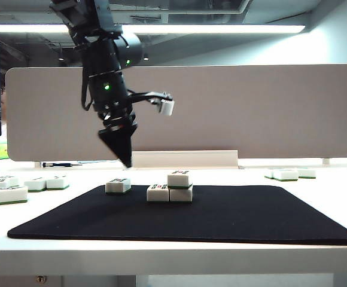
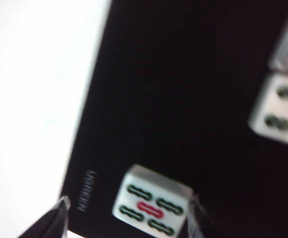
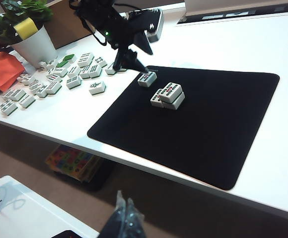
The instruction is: Arrange four mahjong tiles into a neat stack, creating two layers of paired tiles.
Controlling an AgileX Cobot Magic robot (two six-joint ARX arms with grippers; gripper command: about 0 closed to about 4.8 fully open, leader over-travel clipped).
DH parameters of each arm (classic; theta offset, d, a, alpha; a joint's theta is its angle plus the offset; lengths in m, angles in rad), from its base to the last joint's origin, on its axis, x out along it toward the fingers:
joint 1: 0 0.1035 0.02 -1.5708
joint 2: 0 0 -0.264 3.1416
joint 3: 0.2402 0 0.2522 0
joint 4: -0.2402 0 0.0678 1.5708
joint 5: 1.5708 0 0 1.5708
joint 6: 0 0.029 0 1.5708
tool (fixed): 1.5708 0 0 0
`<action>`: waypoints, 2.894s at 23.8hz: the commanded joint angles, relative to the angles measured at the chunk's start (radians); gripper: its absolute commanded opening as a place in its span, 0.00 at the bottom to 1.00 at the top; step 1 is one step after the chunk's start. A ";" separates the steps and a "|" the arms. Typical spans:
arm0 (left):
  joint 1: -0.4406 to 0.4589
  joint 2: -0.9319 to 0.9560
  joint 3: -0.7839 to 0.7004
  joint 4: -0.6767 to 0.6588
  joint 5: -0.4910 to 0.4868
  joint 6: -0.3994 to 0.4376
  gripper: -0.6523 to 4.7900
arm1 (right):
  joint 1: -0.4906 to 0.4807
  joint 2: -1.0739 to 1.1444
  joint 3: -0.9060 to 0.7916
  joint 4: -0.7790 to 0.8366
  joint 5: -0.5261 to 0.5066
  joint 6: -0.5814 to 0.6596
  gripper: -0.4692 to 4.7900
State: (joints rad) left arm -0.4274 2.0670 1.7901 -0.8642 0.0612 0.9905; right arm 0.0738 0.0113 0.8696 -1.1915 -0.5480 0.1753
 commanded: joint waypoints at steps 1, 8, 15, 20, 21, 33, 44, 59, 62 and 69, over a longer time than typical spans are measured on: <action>0.017 0.010 0.002 -0.043 0.007 0.089 0.69 | 0.000 -0.012 0.003 0.014 0.029 0.000 0.09; 0.057 0.037 0.002 -0.029 0.076 0.163 0.69 | 0.000 -0.012 0.003 0.014 0.079 0.000 0.09; 0.059 0.075 0.002 -0.031 0.105 0.162 0.69 | 0.000 -0.012 0.003 0.014 0.079 0.000 0.09; 0.059 0.090 0.002 -0.023 0.100 0.162 0.69 | 0.000 -0.012 0.003 0.014 0.079 0.000 0.09; 0.059 0.090 0.002 -0.023 0.100 0.162 0.67 | 0.000 -0.012 0.003 0.014 0.079 0.000 0.09; 0.031 0.033 0.003 -0.040 0.100 0.035 0.43 | 0.000 -0.012 0.003 0.014 0.079 0.000 0.09; -0.099 -0.022 0.002 -0.127 0.129 -0.048 0.43 | 0.000 -0.012 0.003 0.014 0.079 0.000 0.09; -0.133 0.020 0.002 -0.116 0.145 -0.048 0.43 | 0.000 -0.012 0.003 0.013 0.079 0.000 0.09; -0.139 0.037 0.001 -0.116 0.142 -0.048 0.43 | 0.000 -0.012 0.003 0.013 0.079 0.000 0.09; -0.140 0.040 0.002 -0.130 0.141 -0.048 0.52 | 0.000 -0.012 0.003 0.013 0.079 0.000 0.09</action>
State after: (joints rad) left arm -0.5652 2.1033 1.7924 -0.9802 0.1982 0.9451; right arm 0.0738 0.0113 0.8696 -1.1934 -0.4706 0.1753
